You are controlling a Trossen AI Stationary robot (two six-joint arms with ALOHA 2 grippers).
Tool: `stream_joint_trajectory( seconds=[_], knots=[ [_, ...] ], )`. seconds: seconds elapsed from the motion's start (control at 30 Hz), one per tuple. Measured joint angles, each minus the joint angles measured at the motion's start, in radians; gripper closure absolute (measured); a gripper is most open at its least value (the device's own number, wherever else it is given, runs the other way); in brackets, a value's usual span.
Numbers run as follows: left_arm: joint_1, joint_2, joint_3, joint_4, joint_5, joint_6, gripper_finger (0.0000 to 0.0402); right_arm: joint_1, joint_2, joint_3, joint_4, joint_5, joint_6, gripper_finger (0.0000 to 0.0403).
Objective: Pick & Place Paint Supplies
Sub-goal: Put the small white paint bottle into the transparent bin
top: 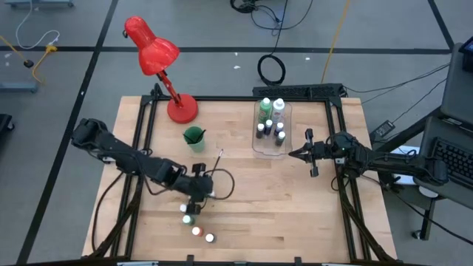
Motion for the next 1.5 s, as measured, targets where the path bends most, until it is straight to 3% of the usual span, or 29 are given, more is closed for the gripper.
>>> stream_joint_trajectory(
  seconds=[0.17, 0.3, 0.37, 0.47, 0.6, 0.8, 1.13, 1.5],
  knots=[
    [0.056, 0.006, 0.192, -0.064, -0.014, 0.056, 0.0303, 0.0, 0.0, 0.0, -0.001, 0.0, 0.0, 0.0399],
    [0.117, 0.01, 0.369, -0.055, -0.162, 0.079, 0.0303, 0.0, 0.0, 0.0, -0.001, 0.0, 0.0, 0.0399],
    [0.162, 0.011, 0.433, -0.047, -0.187, 0.133, 0.0303, 0.0, 0.0, 0.0, -0.001, 0.0, 0.0, 0.0399],
    [0.252, 0.033, 0.495, -0.046, -0.134, 0.243, 0.0303, 0.0, 0.001, 0.0, -0.004, -0.002, 0.0, 0.0399],
    [0.388, 0.115, 0.557, 0.037, -0.07, 0.256, 0.0303, 0.0, 0.004, 0.0, -0.009, -0.001, 0.0, 0.0399],
    [0.517, 0.358, 0.7, -0.013, 0.052, 0.269, 0.0303, 0.0, 0.006, 0.0, -0.009, 0.0, -0.021, 0.0399],
    [0.561, 0.689, 1.007, -0.18, 0.09, 0.28, 0.0303, 0.0, 0.006, 0.0, -0.01, 0.0, -0.034, 0.0399],
    [0.565, 0.793, 1.042, -0.201, 0.09, 0.275, 0.0303, 0.0, 0.006, 0.0, -0.025, 0.0, -0.037, 0.0399]
  ],
)
